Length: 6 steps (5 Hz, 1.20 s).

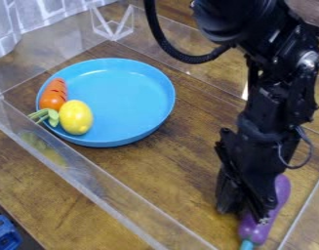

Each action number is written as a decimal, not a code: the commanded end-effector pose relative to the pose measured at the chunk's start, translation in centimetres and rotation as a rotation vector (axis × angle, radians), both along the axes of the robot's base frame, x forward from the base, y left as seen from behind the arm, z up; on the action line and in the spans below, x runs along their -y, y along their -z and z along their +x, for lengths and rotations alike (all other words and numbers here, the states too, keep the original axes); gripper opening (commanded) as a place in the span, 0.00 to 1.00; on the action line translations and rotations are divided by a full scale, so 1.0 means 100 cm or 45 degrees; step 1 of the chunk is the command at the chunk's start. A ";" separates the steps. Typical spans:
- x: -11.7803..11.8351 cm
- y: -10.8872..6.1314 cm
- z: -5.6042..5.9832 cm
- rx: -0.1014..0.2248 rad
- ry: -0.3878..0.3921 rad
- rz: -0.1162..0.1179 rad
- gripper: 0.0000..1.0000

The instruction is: Put the purple eggplant on the blue tray

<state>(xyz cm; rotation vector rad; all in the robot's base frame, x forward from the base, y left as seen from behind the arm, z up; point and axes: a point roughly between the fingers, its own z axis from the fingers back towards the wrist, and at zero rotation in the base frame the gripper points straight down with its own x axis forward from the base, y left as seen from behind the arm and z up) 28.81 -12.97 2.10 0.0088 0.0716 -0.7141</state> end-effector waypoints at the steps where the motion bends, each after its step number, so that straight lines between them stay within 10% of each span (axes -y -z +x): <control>1: -0.003 -0.031 0.011 0.096 -0.005 -0.027 0.00; 3: -0.017 -0.064 0.016 0.133 -0.006 0.012 0.00; 5: -0.054 -0.132 0.028 0.263 -0.137 0.113 0.00; 6: -0.073 -0.140 0.019 0.297 -0.203 0.137 0.00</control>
